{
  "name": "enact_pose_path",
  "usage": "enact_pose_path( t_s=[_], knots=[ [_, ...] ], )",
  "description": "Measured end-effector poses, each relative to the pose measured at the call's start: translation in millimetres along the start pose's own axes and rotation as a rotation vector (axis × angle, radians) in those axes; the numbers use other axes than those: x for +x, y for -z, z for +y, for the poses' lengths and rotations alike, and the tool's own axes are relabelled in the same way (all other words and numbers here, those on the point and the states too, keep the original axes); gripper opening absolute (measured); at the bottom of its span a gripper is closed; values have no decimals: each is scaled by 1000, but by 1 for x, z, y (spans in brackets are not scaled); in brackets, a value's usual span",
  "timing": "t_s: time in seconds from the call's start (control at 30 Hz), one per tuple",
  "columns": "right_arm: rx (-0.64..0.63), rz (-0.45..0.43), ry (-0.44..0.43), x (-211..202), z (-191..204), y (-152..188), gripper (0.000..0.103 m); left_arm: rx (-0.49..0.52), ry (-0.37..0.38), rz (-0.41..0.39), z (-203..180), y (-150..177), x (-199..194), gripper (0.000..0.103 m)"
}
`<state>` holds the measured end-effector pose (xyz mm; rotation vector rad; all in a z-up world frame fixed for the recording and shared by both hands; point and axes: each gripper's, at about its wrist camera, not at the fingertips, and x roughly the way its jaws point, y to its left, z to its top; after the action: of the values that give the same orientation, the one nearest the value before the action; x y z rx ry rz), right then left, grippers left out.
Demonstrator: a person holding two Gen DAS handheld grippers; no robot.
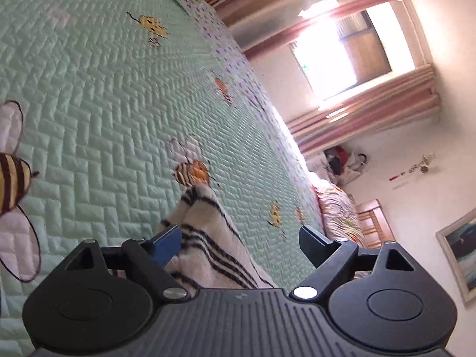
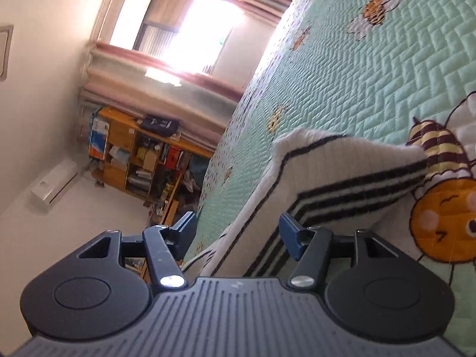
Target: Fold clothes
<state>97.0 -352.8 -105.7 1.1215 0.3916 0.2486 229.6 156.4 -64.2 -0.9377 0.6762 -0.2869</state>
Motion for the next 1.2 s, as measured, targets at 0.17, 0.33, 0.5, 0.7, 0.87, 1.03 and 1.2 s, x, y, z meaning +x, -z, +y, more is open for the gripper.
enact_pose_path(
  t_s=[0.17,0.33,0.5,0.7,0.87,1.03,1.2],
  knots=[
    [-14,30,-1,8,12,9,64,94,-42,36,-11,16,-14,85],
    [53,32,62,-2,0,13,64,128,-26,103,5,70,-29,88],
    [212,21,112,-23,-30,24,73,5,-55,195,40,99,-18,89],
    [348,-31,105,-26,-59,31,75,-105,-60,156,45,85,11,98],
    [368,-72,115,4,-58,15,85,-214,-107,109,45,70,45,102],
    [281,-51,173,44,-45,2,96,-215,-173,69,34,59,69,102],
    [157,-64,130,61,-36,1,55,-64,-146,79,13,44,84,60]
  ],
)
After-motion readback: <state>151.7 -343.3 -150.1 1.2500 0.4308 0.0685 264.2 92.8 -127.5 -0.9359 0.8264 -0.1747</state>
